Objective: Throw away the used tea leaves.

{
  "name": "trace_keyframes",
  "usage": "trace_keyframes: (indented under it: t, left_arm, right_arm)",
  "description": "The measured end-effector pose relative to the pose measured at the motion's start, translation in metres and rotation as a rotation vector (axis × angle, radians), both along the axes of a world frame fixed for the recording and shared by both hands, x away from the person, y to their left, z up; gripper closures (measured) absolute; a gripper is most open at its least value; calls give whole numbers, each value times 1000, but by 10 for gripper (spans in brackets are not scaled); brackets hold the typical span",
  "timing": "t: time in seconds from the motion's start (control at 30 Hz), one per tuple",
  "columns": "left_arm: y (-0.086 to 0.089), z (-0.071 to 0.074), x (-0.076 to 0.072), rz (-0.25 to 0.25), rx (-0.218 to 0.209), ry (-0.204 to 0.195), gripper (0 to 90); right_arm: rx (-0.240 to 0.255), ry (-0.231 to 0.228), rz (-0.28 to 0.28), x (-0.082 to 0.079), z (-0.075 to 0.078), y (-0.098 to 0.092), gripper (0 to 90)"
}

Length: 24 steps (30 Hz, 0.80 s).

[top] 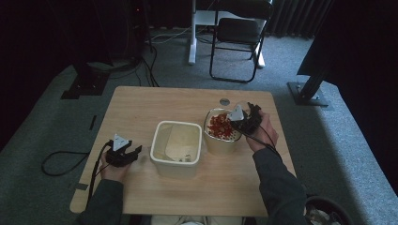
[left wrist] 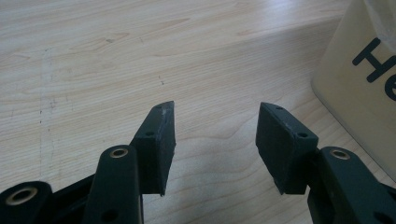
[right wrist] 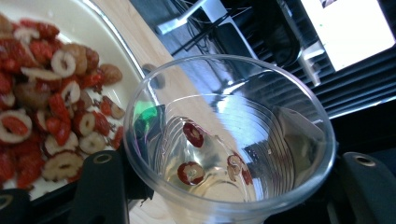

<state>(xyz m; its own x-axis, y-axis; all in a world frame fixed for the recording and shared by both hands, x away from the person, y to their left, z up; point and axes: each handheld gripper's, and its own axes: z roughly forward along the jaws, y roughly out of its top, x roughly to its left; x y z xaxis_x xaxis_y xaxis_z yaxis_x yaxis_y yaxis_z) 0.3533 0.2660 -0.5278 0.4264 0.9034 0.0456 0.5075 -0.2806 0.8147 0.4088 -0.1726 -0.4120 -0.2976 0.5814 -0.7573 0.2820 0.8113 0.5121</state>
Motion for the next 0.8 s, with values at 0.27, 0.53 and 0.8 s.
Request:
trace_keyframes:
  t: [0.27, 0.53, 0.8]
  left_arm:
    - [0, 0, 0, -2, 4, 1, 483]
    - [0, 0, 0, -2, 4, 4, 483]
    - [0, 0, -1, 2, 3, 4, 483]
  right_arm:
    - [-333, -21, 47, -2, 4, 13, 378]
    - [-450, -40, 67, -3, 3, 18, 379]
    - [-577, -96, 94, -7, 8, 23, 383]
